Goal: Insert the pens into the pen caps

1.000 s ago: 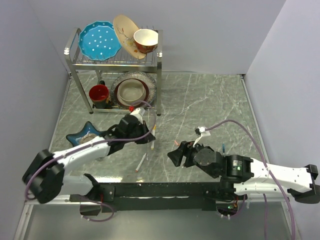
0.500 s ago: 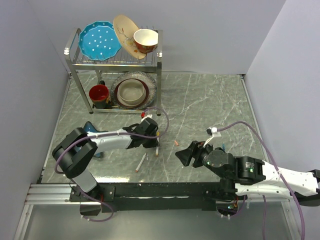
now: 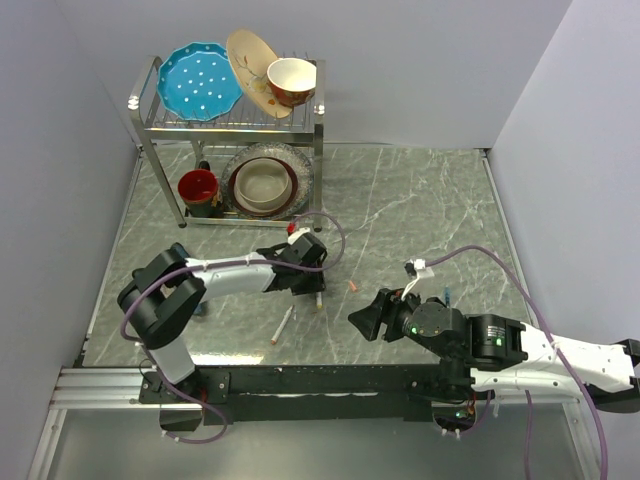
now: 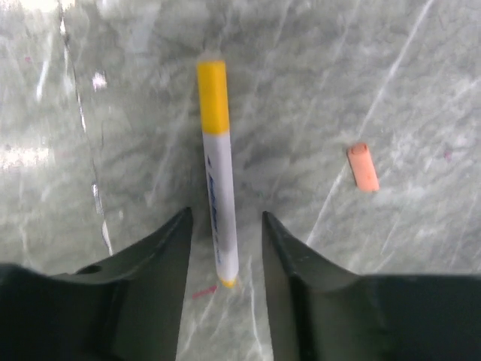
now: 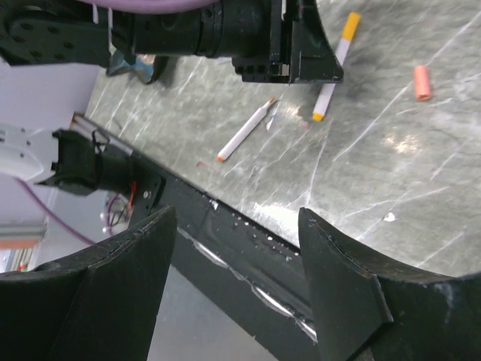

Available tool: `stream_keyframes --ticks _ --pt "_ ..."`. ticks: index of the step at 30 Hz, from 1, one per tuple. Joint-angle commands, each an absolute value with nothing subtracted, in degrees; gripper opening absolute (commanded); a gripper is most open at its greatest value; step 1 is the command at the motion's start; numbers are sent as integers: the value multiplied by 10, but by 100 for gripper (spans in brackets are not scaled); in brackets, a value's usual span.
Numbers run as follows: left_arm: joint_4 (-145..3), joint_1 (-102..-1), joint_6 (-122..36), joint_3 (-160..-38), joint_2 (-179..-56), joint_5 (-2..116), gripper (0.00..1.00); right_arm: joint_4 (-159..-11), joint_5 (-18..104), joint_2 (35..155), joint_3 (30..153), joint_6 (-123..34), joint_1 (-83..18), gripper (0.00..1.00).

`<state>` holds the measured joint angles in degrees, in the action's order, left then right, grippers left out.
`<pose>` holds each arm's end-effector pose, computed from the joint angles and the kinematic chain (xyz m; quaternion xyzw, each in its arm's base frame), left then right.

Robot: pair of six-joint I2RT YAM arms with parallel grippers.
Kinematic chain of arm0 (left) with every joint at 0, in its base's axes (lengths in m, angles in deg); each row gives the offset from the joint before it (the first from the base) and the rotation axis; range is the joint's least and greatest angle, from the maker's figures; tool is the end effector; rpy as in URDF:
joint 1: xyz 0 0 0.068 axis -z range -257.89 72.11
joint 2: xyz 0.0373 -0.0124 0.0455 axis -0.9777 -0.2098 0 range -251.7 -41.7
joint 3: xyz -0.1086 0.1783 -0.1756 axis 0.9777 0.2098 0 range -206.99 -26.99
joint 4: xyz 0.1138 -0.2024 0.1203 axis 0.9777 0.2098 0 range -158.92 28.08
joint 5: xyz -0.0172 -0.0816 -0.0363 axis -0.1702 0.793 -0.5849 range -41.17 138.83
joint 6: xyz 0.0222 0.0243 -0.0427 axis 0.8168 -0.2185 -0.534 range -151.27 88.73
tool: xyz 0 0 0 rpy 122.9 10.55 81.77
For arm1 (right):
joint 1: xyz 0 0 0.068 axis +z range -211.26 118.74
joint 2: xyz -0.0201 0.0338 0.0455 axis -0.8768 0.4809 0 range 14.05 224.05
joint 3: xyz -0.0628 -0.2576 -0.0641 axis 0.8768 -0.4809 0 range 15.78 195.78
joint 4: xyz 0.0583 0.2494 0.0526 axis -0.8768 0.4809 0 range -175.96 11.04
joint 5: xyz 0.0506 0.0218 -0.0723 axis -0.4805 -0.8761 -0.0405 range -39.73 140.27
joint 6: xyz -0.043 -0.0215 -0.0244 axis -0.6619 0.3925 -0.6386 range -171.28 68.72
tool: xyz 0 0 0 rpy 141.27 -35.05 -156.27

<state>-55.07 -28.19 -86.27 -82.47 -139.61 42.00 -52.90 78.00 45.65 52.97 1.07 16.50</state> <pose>0.2221 -0.2554 0.1630 -0.0615 0.9535 -0.1945 0.2221 0.0431 0.1203 0.2868 -0.0611 0.8369 0.3705 0.3982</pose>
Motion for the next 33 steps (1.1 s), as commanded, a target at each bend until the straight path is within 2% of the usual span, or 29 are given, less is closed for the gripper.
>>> stream_keyframes --ticks 1,3,5,9,15,18,19,33 --pt "-517 -273 -821 -847 -1322 415 52 -562 753 450 547 0 165 73" --pt "-476 -273 -798 -855 -1276 380 60 -567 753 444 545 2 165 73" --pt "-427 -273 -774 -861 -1232 368 78 -581 750 441 540 -7 165 73" --pt "-324 -274 -729 -868 -1187 331 75 -595 751 442 545 -25 166 73" --pt "-232 -273 -667 -891 -1192 377 67 -600 768 401 529 -22 165 73" --pt "-223 -273 -631 -894 -1226 424 66 -597 779 369 524 -22 165 73" --pt "-219 -273 -626 -897 -1250 433 62 -591 783 362 525 -23 166 72" --pt "-305 -269 -695 -808 -1309 429 50 -572 824 298 526 -19 165 71"
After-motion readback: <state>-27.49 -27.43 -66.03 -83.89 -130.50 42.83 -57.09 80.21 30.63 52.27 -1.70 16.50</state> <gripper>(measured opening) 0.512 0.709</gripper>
